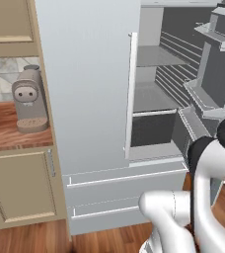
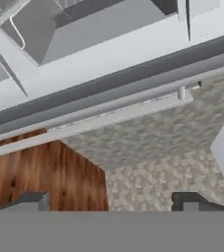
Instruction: Take the cupcake and cake from the fridge and place them on the empty tray on the dining counter.
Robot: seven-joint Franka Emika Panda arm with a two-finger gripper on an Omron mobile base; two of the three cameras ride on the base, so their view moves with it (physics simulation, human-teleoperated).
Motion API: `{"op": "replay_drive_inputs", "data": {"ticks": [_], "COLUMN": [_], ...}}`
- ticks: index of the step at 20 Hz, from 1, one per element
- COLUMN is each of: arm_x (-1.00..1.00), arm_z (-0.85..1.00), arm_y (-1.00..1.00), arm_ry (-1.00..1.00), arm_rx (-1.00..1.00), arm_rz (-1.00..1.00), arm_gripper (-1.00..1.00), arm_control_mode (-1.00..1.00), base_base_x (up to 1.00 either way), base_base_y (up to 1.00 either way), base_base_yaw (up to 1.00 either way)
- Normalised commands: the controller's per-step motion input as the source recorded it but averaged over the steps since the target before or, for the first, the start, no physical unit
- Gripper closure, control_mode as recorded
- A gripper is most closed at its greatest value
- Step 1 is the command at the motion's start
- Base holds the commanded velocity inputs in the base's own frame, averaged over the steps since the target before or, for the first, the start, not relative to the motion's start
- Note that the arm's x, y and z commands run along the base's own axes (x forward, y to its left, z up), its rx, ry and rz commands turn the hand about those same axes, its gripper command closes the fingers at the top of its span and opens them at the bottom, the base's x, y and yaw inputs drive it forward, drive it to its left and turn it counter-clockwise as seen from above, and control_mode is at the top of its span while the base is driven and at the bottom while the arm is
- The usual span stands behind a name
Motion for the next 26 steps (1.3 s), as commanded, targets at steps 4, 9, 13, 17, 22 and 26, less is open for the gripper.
{"op": "replay_drive_inputs", "data": {"ticks": [4, 9, 13, 17, 22, 26], "arm_x": [0.00, 0.07, 0.34, 0.34, 0.35, 0.34], "arm_z": [-0.15, -0.08, -0.18, -0.25, -0.28, -0.17], "arm_y": [1.00, 1.00, 0.80, 0.72, 0.56, 0.16], "arm_ry": [-0.22, -0.21, -0.01, 0.01, 0.01, -0.01], "arm_rx": [0.37, 0.40, 0.38, 0.34, 0.34, 0.33], "arm_rz": [-0.05, 0.02, 0.37, 0.53, 0.54, 0.11], "arm_gripper": [-1.00, -1.00, -1.00, -1.00, -1.00, -1.00], "arm_control_mode": [-1.00, -1.00, -1.00, -1.00, -1.00, -1.00], "base_base_x": [0.00, 0.00, 0.00, 0.00, 0.00, 0.00], "base_base_y": [0.00, 0.00, 0.00, 0.00, 0.00, 0.00], "base_base_yaw": [0.00, 0.00, 0.00, 0.00, 0.00, 0.00]}}
